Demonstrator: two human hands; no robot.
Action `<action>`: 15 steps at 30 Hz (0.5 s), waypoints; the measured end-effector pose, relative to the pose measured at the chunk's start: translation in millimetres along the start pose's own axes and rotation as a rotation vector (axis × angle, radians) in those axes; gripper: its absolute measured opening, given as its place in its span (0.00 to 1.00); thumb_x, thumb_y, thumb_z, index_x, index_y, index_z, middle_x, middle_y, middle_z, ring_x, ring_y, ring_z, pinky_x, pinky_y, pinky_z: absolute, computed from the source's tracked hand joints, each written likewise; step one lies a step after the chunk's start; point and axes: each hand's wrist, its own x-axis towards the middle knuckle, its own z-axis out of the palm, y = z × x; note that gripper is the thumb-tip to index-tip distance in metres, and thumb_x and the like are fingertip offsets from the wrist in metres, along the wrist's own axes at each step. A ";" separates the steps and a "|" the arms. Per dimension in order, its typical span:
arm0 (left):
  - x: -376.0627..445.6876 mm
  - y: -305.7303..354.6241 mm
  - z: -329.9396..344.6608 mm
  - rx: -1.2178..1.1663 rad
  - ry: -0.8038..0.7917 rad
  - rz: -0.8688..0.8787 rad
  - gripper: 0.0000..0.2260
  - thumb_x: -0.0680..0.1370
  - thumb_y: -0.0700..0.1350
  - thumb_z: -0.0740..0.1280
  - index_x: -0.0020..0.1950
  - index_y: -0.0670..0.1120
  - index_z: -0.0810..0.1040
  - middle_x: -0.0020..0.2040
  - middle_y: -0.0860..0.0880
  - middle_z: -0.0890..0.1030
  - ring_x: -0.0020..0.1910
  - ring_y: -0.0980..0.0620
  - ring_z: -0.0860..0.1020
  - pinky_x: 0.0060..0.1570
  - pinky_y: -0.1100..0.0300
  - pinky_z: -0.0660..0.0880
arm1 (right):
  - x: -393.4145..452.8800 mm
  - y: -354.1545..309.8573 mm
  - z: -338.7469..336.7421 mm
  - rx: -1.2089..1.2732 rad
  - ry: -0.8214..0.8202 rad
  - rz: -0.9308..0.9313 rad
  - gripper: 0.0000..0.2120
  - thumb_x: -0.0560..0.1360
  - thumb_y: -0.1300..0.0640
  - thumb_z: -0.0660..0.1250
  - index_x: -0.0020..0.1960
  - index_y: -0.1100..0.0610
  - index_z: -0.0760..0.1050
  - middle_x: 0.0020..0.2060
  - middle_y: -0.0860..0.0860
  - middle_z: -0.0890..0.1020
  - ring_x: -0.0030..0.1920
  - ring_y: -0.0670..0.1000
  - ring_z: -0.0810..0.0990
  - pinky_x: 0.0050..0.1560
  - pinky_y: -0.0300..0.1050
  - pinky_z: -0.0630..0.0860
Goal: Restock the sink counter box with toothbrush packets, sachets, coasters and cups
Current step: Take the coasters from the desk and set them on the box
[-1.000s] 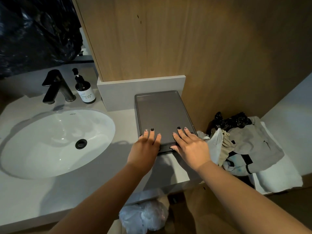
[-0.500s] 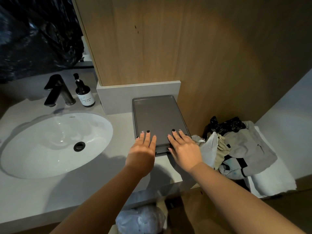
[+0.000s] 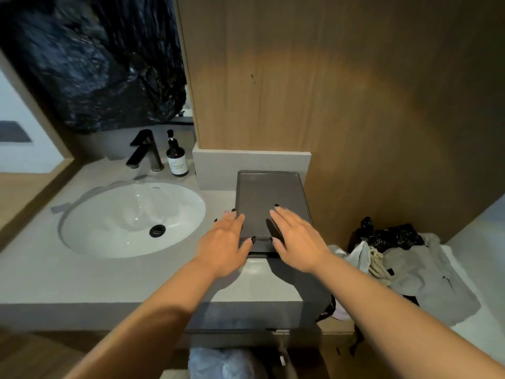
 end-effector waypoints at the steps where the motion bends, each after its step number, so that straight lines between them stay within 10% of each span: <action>1: -6.9 -3.3 -4.4 -0.028 0.003 -0.026 0.29 0.81 0.56 0.56 0.79 0.47 0.53 0.79 0.45 0.54 0.78 0.49 0.50 0.76 0.54 0.53 | 2.6 -3.8 -1.6 0.009 -0.025 -0.023 0.31 0.79 0.51 0.59 0.78 0.56 0.50 0.78 0.54 0.54 0.77 0.53 0.52 0.75 0.47 0.52; 15: -136.5 -115.6 -66.7 -0.093 0.094 -0.300 0.33 0.80 0.61 0.54 0.79 0.48 0.47 0.80 0.48 0.44 0.78 0.51 0.45 0.76 0.53 0.48 | 43.2 -170.5 5.1 0.066 -0.168 -0.279 0.42 0.75 0.41 0.62 0.78 0.54 0.42 0.78 0.53 0.45 0.78 0.53 0.44 0.75 0.48 0.46</action>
